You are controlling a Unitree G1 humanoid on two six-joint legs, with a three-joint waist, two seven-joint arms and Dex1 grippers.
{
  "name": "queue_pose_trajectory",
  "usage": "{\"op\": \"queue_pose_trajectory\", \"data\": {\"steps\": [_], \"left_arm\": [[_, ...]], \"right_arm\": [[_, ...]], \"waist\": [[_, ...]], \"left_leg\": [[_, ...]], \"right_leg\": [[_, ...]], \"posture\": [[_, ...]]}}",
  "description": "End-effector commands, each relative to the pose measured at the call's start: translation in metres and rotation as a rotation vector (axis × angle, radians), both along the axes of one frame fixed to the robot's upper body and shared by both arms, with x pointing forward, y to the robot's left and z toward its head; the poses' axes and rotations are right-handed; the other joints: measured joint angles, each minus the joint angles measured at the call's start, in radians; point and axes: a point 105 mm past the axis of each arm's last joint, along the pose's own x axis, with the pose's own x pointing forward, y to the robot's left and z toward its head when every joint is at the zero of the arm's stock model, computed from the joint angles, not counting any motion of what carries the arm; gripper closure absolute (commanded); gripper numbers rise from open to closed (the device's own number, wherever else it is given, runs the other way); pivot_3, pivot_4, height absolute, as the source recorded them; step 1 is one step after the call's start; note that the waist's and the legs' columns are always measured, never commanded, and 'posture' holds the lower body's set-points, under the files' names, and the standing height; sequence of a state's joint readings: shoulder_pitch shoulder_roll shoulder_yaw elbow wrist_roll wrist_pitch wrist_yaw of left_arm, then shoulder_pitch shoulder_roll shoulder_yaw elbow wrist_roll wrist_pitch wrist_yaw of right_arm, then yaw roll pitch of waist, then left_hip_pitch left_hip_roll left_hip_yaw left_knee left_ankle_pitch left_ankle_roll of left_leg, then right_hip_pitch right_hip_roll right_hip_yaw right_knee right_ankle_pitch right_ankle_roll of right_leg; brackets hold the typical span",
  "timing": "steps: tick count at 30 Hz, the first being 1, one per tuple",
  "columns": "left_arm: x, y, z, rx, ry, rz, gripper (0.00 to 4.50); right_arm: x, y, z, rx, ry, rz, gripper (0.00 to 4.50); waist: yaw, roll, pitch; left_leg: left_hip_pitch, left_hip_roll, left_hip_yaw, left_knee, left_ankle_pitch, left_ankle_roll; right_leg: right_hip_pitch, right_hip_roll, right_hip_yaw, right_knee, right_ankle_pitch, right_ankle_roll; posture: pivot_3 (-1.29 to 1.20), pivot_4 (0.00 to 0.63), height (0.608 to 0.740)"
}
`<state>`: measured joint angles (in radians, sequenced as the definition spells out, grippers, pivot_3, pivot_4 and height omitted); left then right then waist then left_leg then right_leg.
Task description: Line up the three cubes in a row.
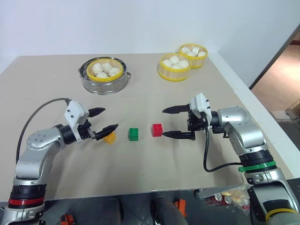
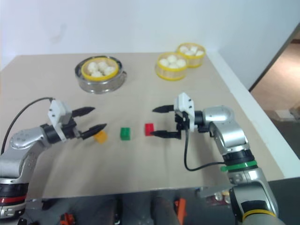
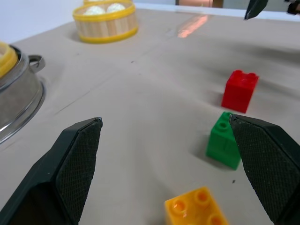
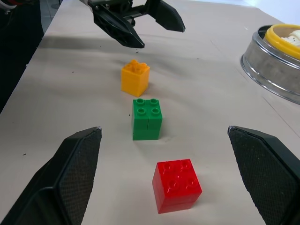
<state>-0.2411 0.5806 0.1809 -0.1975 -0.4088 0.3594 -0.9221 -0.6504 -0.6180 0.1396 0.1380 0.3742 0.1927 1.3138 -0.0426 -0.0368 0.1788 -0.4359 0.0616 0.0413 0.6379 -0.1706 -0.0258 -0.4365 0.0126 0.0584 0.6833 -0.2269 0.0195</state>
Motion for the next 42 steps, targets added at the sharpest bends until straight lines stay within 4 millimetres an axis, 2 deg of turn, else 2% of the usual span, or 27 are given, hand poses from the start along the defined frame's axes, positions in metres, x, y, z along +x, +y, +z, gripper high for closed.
{"op": "queue_pose_trajectory", "data": {"steps": [1, 3, 11, 19, 27, 33, 34, 42], "left_arm": [[-0.005, 0.009, 0.005, 0.011, -0.017, 0.032, 0.02], [-0.005, 0.013, 0.004, -0.012, -0.01, 0.066, 0.02], [-0.015, 0.004, -0.007, -0.077, 0.008, 0.124, 0.02], [-0.019, -0.005, -0.029, -0.078, 0.044, 0.202, 0.02], [-0.02, -0.007, -0.041, -0.08, 0.083, 0.25, 0.02], [-0.02, -0.008, -0.047, -0.077, 0.104, 0.252, 0.02], [-0.019, -0.007, -0.047, -0.08, 0.106, 0.258, 0.54], [-0.013, 0.002, -0.051, -0.07, 0.129, 0.297, 3.19]], "right_arm": [[0.001, -0.001, 0.012, 0.001, -0.052, 0.011, 0.0], [0.001, -0.001, 0.012, -0.001, -0.053, 0.011, 0.0], [-0.002, -0.005, 0.009, -0.012, -0.047, 0.004, 0.0], [-0.002, -0.006, 0.009, -0.005, -0.044, -0.001, 0.0], [-0.006, 0.007, 0.031, 0.189, 0.01, 0.036, 0.0], [-0.005, 0.008, 0.031, 0.167, 0.002, 0.043, 0.0], [-0.005, 0.007, 0.03, 0.16, -0.001, 0.041, 0.0], [-0.002, 0.006, 0.024, 0.134, -0.011, 0.032, 0.0]], "waist": [[-0.003, 0.0, 0.0], [-0.003, 0.0, 0.0], [-0.002, 0.0, 0.0], [-0.002, 0.0, 0.0], [-0.003, 0.0, 0.0], [-0.002, 0.0, 0.0], [-0.002, 0.0, 0.0], [-0.002, 0.0, 0.0]], "left_leg": [[0.0, 0.0, 0.0, 0.0, 0.0, 0.0], [0.001, 0.0, 0.001, 0.0, 0.0, 0.0], [0.0, 0.001, 0.001, 0.0, 0.0, 0.0], [0.001, 0.001, 0.001, -0.001, 0.0, 0.0], [0.001, 0.001, 0.001, -0.001, 0.0, 0.0], [0.001, 0.0, 0.001, -0.001, 0.0, 0.0], [0.001, 0.0, 0.001, -0.001, 0.0, 0.0], [0.001, 0.0, 0.001, -0.001, 0.0, 0.0]], "right_leg": [[0.0, 0.0, 0.0, 0.0, 0.0, 0.0], [0.0, 0.0, 0.001, 0.0, 0.001, -0.001], [0.0, 0.0, 0.001, 0.0, 0.0, 0.0], [0.0, 0.0, 0.001, 0.0, 0.001, -0.001], [0.0, 0.001, 0.001, 0.0, 0.001, -0.001], [0.0, 0.0, 0.002, 0.0, 0.0, -0.002], [0.0, 0.0, 0.002, 0.0, -0.001, -0.003], [0.0, 0.0, 0.001, 0.0, 0.0, -0.003]], "posture": [[0.0, 0.15, 0.74], [0.0, 0.15, 0.74], [0.0, 0.15, 0.74], [0.0, 0.15, 0.74], [0.0, 0.15, 0.74], [0.0, 0.15, 0.74], [0.0, 0.15, 0.74], [0.0, 0.15, 0.74]]}}
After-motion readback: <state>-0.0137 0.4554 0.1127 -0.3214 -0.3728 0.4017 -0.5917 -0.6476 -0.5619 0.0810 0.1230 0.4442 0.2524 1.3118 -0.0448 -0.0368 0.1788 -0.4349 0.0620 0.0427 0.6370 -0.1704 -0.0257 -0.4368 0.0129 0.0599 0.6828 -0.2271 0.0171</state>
